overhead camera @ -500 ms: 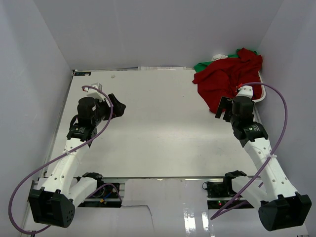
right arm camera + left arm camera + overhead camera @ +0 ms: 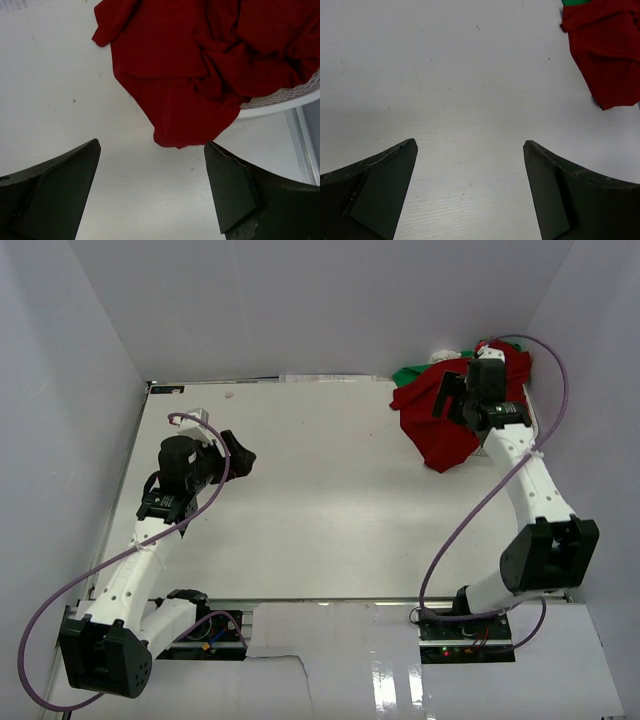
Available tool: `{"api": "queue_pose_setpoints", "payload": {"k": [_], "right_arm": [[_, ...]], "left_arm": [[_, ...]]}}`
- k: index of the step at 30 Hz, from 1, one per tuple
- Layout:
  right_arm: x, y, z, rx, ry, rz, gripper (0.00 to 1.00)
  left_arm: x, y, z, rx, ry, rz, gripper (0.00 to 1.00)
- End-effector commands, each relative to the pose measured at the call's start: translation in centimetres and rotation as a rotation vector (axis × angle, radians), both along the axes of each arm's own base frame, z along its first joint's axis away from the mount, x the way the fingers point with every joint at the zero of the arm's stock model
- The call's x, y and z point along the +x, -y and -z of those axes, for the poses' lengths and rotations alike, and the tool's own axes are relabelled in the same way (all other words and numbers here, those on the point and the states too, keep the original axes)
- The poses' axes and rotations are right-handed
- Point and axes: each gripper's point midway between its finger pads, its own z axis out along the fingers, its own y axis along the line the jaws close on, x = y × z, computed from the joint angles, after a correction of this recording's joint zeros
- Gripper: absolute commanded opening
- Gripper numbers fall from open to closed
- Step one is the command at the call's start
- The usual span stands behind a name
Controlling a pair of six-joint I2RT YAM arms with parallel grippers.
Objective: Fold and stack the t-shirts
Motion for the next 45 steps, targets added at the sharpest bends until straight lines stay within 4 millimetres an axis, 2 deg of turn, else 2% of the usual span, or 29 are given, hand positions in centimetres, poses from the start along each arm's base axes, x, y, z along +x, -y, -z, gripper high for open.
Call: {"api": "queue_pose_setpoints", "payload": {"k": [1, 2, 3, 4, 5, 6, 7, 8, 10, 12, 13, 14, 16, 17, 19, 21, 25, 31, 32, 34, 38, 39, 40, 45], "right_arm": [[3.4, 1.0, -1.0, 0.062, -0.010, 0.023, 0.91], [4.8, 1.2, 0.8, 0.061, -0.059, 0.031, 0.90], [5.6, 1.6, 0.9, 0.062, -0.066, 0.042, 0.91], [6.8, 1.9, -0.6, 0.069, -0.032, 0.051, 0.91], [7.8, 2.1, 1.0, 0.068, -0.070, 0.056, 0.91], [8.4, 2.4, 1.1, 0.063, -0.072, 0.069, 0.90], [9.3, 2.8, 0.1, 0.067, -0.043, 0.076, 0.90], [10.2, 3.0, 1.3, 0.065, -0.066, 0.079, 0.90], [11.5, 3.7, 1.3, 0.065, -0.055, 0.094, 0.90], [13.4, 3.4, 1.6, 0.079, -0.042, 0.087, 0.90], [14.0, 5.1, 1.6, 0.089, -0.034, 0.113, 0.90], [15.1, 5.1, 1.9, 0.098, -0.029, 0.109, 0.90], [16.1, 4.5, 2.5, 0.122, -0.032, 0.083, 0.90], [16.6, 4.3, 3.8, 0.130, -0.054, 0.083, 0.90], [16.9, 4.3, 4.8, 0.146, -0.067, 0.094, 0.90], [16.9, 4.2, 6.9, 0.162, -0.105, 0.100, 0.91], [17.0, 3.9, 9.4, 0.177, -0.147, 0.095, 0.99], [16.7, 4.0, 11.2, 0.173, -0.180, 0.103, 1.00], [16.6, 3.9, 11.2, 0.174, -0.181, 0.100, 0.96], [16.5, 4.0, 11.5, 0.169, -0.188, 0.106, 0.79], [16.2, 4.0, 12.2, 0.167, -0.203, 0.104, 0.59], [16.2, 4.0, 12.3, 0.166, -0.207, 0.101, 0.49], [16.1, 4.0, 12.3, 0.165, -0.208, 0.103, 0.29], [16.1, 4.4, 11.1, 0.149, -0.185, 0.111, 0.26]], "left_arm": [[0.0, -0.2, -1.7, 0.009, 0.047, 0.001, 0.98], [0.1, -0.3, -1.9, 0.013, 0.052, -0.003, 0.98], [0.1, -0.4, -1.8, 0.017, 0.051, -0.006, 0.98], [0.1, -0.4, -1.8, 0.018, 0.051, -0.007, 0.98], [0.0, -0.3, -1.6, 0.017, 0.047, -0.006, 0.98], [0.0, -0.3, -1.5, 0.014, 0.043, -0.006, 0.98], [-0.1, -0.3, -1.3, 0.011, 0.039, -0.004, 0.98], [-0.2, -0.2, -1.1, 0.006, 0.034, -0.003, 0.98], [-0.3, -0.2, -1.0, 0.001, 0.033, -0.002, 0.98], [-0.3, 0.0, -1.0, -0.002, 0.034, 0.007, 0.98], [-0.3, 0.0, -1.0, -0.003, 0.037, 0.008, 0.98], [-0.4, 0.1, -1.0, -0.005, 0.036, 0.009, 0.98], [-0.4, 0.1, -0.8, -0.004, 0.034, 0.011, 0.98], [-0.3, 0.1, -0.9, -0.005, 0.035, 0.011, 0.98], [-0.3, 0.2, -0.9, -0.006, 0.035, 0.015, 0.98], [-0.3, 0.1, -0.7, -0.004, 0.030, 0.013, 0.98], [-0.3, 0.0, -0.7, 0.001, 0.032, 0.011, 0.98], [-0.4, 0.0, -0.6, 0.002, 0.029, 0.010, 0.98], [-0.3, 0.0, -0.6, 0.001, 0.029, 0.008, 0.98], [-0.3, 0.0, -0.6, 0.002, 0.029, 0.008, 0.98], [-0.3, 0.1, -0.5, 0.001, 0.022, 0.012, 0.98], [-0.3, 0.1, -0.5, 0.001, 0.024, 0.011, 0.98], [-0.3, 0.0, -0.6, 0.000, 0.027, 0.011, 0.98], [-0.4, 0.1, -0.5, 0.000, 0.025, 0.014, 0.98]]}}
